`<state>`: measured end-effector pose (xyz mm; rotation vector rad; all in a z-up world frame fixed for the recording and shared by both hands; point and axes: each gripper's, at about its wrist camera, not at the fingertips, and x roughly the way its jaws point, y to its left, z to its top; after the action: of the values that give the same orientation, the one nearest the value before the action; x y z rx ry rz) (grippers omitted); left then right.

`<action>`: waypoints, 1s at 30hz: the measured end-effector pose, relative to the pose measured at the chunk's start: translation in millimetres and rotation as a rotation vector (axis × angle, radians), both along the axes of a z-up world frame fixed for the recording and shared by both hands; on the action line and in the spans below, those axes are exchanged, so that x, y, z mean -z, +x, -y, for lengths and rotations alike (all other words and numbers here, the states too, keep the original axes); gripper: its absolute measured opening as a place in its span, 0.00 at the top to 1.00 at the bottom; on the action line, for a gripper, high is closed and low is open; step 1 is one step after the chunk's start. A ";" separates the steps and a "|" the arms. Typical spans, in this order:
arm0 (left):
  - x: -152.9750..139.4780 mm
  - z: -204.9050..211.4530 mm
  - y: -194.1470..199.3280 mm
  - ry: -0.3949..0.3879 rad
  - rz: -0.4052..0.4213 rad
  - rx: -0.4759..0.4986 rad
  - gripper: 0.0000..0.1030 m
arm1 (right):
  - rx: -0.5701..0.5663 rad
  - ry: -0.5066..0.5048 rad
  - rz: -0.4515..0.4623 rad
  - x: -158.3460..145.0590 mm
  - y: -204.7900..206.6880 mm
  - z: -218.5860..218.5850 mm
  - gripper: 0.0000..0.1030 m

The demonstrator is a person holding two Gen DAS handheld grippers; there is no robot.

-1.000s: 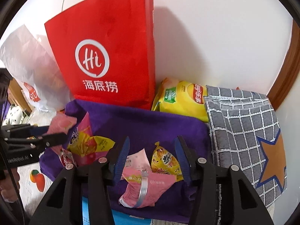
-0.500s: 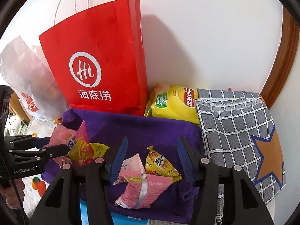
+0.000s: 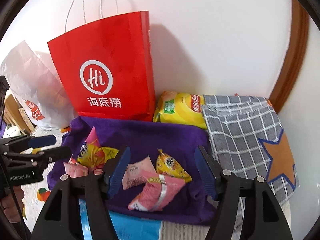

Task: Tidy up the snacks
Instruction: 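Open right tool to drop wafer packet while left tool releases pink candy on towel, then withdraw both open tools from the towel toward the loose snacks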

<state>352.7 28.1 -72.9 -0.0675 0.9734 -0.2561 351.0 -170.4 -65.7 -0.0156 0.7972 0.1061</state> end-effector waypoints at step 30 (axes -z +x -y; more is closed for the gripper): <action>-61.1 9.5 -146.1 0.001 0.132 0.002 0.41 | 0.029 0.042 0.035 -21.9 -168.4 34.7 0.32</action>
<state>206.5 18.5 -11.8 -0.0477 0.8422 -0.2588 182.5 -205.1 -43.8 0.0334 0.7601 0.0950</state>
